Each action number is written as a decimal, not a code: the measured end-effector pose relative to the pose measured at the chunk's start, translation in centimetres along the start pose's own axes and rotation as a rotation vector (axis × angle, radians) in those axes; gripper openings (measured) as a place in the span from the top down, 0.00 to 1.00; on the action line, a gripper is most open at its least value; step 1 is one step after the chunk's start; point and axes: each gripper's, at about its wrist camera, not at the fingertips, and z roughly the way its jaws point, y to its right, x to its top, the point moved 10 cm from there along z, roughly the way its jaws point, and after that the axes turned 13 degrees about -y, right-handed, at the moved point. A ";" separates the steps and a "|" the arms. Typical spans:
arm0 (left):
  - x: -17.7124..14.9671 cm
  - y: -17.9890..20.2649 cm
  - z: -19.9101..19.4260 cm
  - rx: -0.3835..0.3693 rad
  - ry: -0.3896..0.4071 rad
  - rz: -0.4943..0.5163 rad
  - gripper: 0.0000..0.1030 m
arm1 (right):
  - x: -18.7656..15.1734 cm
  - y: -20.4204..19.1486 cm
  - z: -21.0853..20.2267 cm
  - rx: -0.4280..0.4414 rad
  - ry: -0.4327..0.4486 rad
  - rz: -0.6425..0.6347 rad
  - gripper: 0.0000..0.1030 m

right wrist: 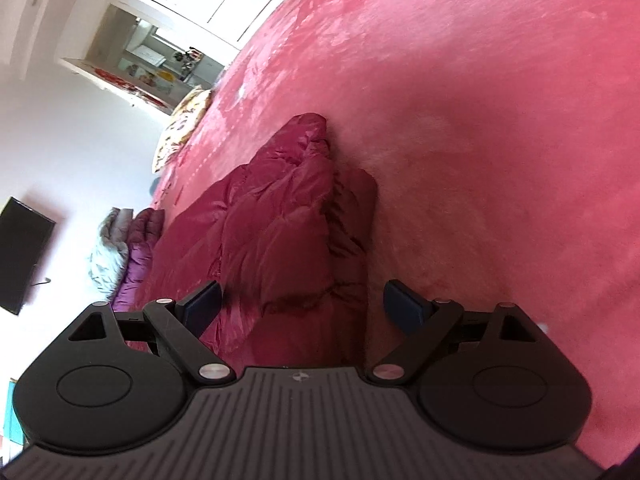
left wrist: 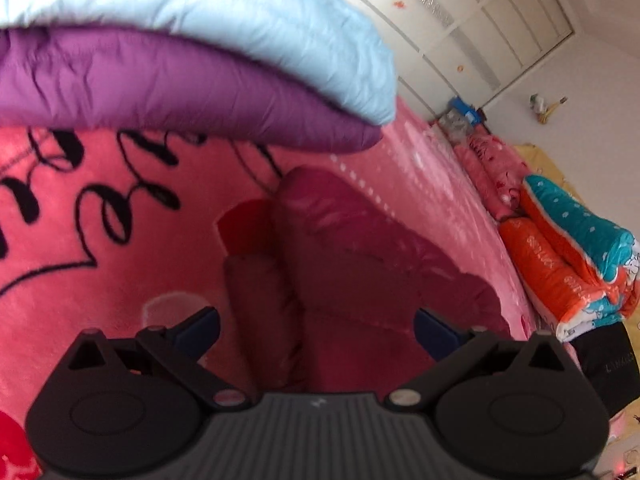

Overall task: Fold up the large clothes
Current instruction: 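Grasp the folded red jacket bundle with the left tool while the right tool grasps it too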

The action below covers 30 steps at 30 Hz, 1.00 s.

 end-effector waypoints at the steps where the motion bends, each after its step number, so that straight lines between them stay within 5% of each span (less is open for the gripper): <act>1: -0.1 0.0 0.5 -0.021 -0.023 -0.010 0.01 | 0.0 -0.2 0.2 0.016 -0.009 -0.007 0.00; 18: -0.3 2.7 5.4 -0.197 -0.135 0.047 0.01 | 0.1 -3.3 2.2 0.227 -0.158 0.012 0.00; 24: -0.1 4.0 6.4 -0.207 -0.113 0.103 0.01 | 0.1 -3.8 3.0 0.134 -0.122 0.052 0.00; 30: -0.2 4.2 6.0 -0.189 -0.078 0.114 0.10 | -1.3 -5.7 2.8 -0.061 -0.080 -0.042 0.02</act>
